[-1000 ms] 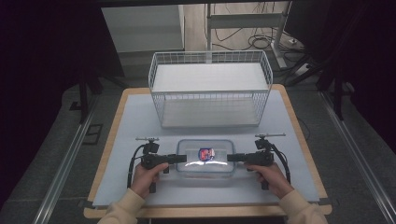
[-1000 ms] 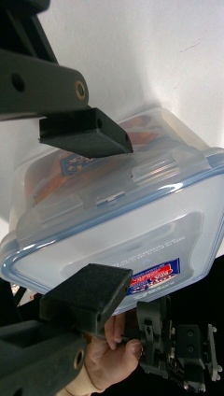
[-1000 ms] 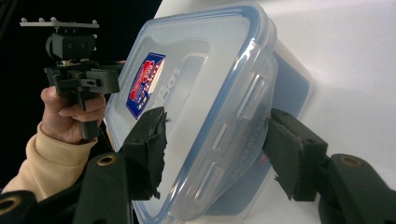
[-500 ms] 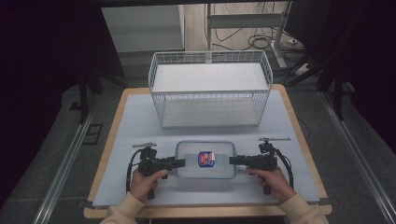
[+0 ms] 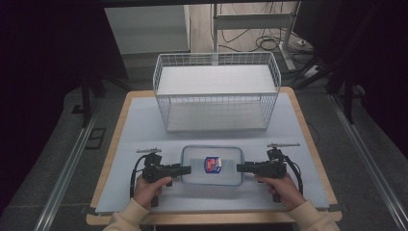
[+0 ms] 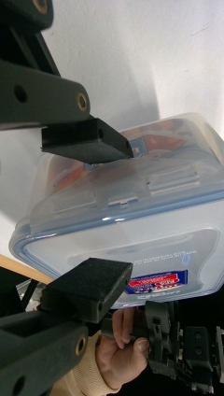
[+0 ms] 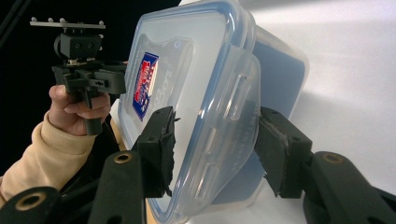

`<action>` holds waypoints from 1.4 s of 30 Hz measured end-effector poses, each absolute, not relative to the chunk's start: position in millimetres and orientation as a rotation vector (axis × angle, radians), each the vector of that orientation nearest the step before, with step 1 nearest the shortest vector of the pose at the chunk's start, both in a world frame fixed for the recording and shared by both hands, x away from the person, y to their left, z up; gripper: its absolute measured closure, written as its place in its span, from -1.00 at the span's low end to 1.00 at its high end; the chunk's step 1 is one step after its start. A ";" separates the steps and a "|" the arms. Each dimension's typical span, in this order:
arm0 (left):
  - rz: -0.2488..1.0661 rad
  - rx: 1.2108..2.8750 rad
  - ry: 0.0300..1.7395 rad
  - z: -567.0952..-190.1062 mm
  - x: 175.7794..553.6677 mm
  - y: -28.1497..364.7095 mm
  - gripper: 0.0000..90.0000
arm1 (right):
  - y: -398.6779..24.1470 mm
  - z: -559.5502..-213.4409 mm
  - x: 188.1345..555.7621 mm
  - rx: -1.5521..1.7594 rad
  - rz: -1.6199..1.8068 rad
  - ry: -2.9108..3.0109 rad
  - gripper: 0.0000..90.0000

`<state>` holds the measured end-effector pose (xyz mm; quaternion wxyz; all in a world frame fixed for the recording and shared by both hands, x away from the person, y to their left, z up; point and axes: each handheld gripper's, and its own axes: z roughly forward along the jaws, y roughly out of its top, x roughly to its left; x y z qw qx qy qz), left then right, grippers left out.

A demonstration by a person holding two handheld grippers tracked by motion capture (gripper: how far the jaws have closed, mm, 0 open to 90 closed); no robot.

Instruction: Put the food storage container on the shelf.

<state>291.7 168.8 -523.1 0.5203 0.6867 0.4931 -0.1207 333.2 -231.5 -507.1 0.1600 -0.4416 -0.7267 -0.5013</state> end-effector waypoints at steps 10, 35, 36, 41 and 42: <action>-0.310 1.627 1.191 -523.2 296.1 170.9 -0.04 | -232.7 -507.8 331.5 -1.253 -1.440 -2.078 0.11; -0.261 1.600 1.193 -518.9 295.7 170.0 0.03 | -233.4 -505.4 328.4 -1.253 -1.442 -2.090 0.16; -0.250 1.601 1.191 -518.0 293.3 169.7 0.04 | -233.4 -505.1 327.9 -1.253 -1.447 -2.085 0.17; -0.213 1.613 1.187 -514.8 285.5 168.4 0.05 | -233.4 -503.6 324.3 -1.256 -1.465 -2.079 0.20; -0.206 1.617 1.184 -514.0 283.9 168.1 0.05 | -233.2 -503.4 323.8 -1.257 -1.471 -2.077 0.21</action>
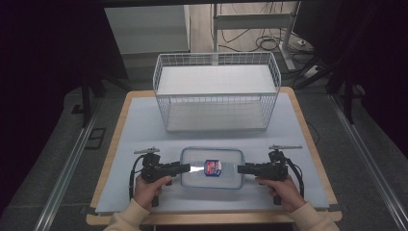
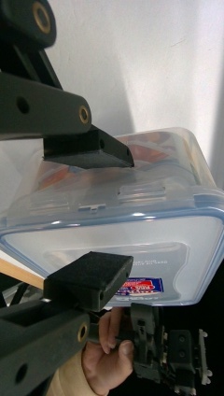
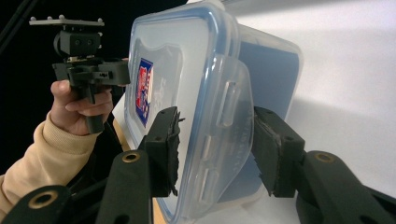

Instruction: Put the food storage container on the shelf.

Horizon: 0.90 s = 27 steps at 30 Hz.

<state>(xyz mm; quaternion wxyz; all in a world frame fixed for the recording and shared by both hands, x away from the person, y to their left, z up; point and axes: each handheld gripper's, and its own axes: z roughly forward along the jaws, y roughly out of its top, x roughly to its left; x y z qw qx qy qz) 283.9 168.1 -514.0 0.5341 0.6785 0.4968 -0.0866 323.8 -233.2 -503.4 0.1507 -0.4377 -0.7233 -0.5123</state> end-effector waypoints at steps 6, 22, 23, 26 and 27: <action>-0.144 1.634 1.165 -507.9 277.3 164.4 0.07 | -232.8 -499.8 321.2 -1.259 -1.493 -2.091 0.22; -0.106 1.627 1.130 -486.1 278.5 162.0 0.07 | -235.3 -473.4 324.5 -1.230 -1.593 -2.119 0.22; -0.106 1.624 1.133 -484.6 278.9 162.0 0.07 | -234.8 -471.1 325.6 -1.229 -1.598 -2.121 0.22; -0.097 1.618 1.130 -478.3 282.2 163.0 0.07 | -234.1 -467.4 328.2 -1.222 -1.607 -2.122 0.22; -0.092 1.618 1.126 -476.4 283.3 163.4 0.07 | -233.9 -465.5 329.6 -1.220 -1.610 -2.120 0.22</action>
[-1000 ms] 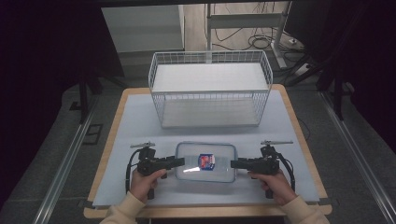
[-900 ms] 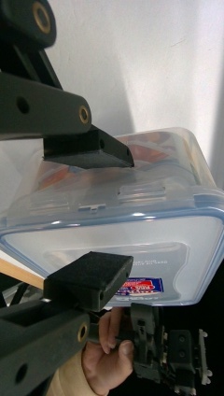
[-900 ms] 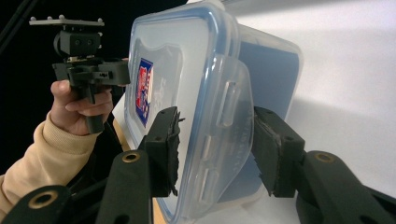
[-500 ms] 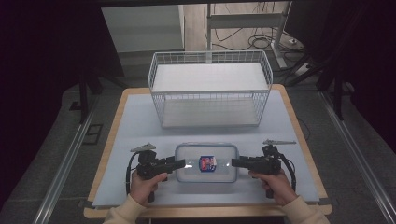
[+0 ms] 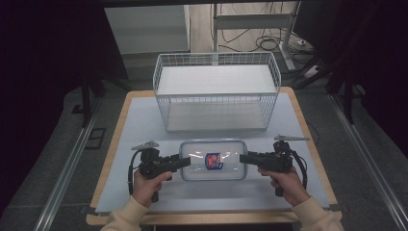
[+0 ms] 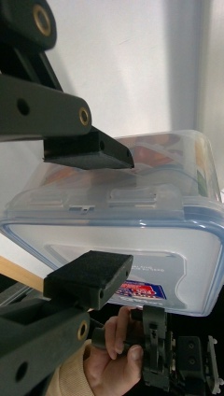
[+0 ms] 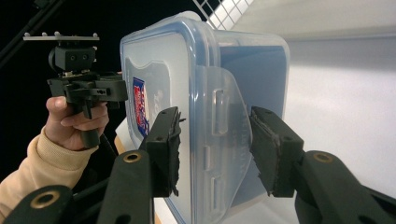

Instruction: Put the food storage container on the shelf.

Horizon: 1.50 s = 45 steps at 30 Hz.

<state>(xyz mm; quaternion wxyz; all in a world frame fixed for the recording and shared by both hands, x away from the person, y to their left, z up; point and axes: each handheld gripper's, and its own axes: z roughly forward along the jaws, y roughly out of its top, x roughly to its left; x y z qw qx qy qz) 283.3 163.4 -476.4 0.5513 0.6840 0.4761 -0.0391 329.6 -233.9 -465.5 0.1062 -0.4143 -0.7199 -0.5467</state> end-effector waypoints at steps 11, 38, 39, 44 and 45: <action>-0.030 1.617 1.080 -437.3 297.5 162.8 0.08 | -234.8 -437.1 340.0 -1.199 -1.675 -2.115 0.21; 0.049 1.614 0.990 -352.8 344.4 168.5 0.08 | -228.3 -346.6 381.9 -1.131 -1.788 -2.205 0.20; 0.051 1.614 0.987 -350.0 347.0 168.6 0.08 | -228.0 -343.4 384.1 -1.133 -1.791 -2.207 0.20; 0.058 1.614 0.982 -338.0 360.9 169.5 0.08 | -226.5 -329.7 397.6 -1.126 -1.795 -2.223 0.20; 0.057 1.613 0.984 -335.6 363.9 169.6 0.08 | -226.3 -327.3 400.7 -1.128 -1.795 -2.223 0.20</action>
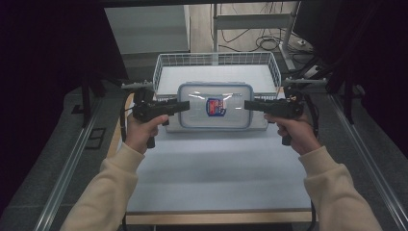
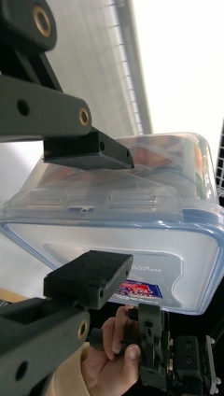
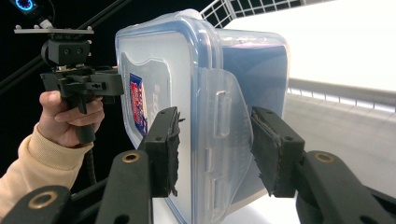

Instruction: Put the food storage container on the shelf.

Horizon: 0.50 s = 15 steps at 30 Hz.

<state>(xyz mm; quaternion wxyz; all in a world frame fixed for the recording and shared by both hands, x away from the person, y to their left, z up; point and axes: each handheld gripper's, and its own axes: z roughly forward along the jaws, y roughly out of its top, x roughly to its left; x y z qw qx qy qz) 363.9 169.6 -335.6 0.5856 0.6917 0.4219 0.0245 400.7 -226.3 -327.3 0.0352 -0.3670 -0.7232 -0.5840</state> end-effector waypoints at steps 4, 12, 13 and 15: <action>0.056 1.612 0.979 -326.3 378.4 171.1 0.08 | -224.2 -315.2 414.4 -1.131 -1.801 -2.237 0.19; 0.045 1.611 0.978 -316.4 407.9 175.4 0.08 | -218.8 -297.1 443.3 -1.146 -1.773 -2.259 0.18; 0.045 1.611 0.978 -316.4 407.9 175.4 0.08 | -218.8 -297.1 443.3 -1.146 -1.773 -2.259 0.18; 0.031 1.609 0.990 -316.2 417.6 175.7 0.08 | -217.6 -293.3 453.8 -1.151 -1.767 -2.265 0.18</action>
